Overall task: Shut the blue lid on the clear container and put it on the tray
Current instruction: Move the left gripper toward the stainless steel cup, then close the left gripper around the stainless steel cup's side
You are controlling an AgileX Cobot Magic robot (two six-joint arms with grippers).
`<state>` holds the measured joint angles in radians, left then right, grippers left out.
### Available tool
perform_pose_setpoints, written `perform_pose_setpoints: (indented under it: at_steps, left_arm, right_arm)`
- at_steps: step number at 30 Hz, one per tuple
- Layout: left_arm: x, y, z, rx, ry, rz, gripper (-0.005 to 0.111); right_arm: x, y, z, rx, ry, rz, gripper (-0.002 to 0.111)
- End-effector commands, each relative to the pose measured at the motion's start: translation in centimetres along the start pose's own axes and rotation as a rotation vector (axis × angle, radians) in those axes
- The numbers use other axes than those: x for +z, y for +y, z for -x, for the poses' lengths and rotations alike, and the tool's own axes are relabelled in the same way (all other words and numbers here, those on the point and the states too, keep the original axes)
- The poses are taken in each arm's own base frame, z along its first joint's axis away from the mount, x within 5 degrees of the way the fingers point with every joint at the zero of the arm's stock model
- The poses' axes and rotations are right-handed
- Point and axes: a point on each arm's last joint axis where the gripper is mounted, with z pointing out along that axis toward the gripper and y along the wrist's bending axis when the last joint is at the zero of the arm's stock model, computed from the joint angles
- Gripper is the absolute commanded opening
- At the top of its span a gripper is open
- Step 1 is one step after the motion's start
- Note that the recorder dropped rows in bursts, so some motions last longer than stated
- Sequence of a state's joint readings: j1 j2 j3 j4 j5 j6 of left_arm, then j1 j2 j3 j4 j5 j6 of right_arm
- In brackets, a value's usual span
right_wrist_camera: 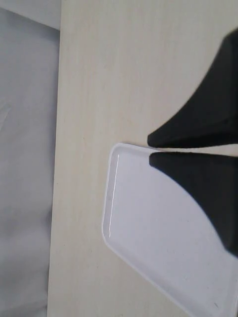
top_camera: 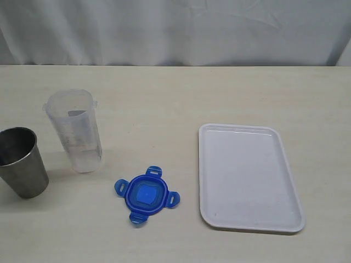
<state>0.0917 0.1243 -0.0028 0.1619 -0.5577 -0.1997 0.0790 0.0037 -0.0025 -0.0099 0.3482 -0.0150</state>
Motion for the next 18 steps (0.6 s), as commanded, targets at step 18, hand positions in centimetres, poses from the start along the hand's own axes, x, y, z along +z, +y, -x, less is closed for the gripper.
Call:
perform_pose_setpoints:
  at_steps: [18]
  left_arm:
    - [2.6,0.3,-8.2,0.027,0.644,-0.04,0.105]
  right_arm:
    - [0.0,0.0,0.0,0.0,-0.004,-0.007,0.004]
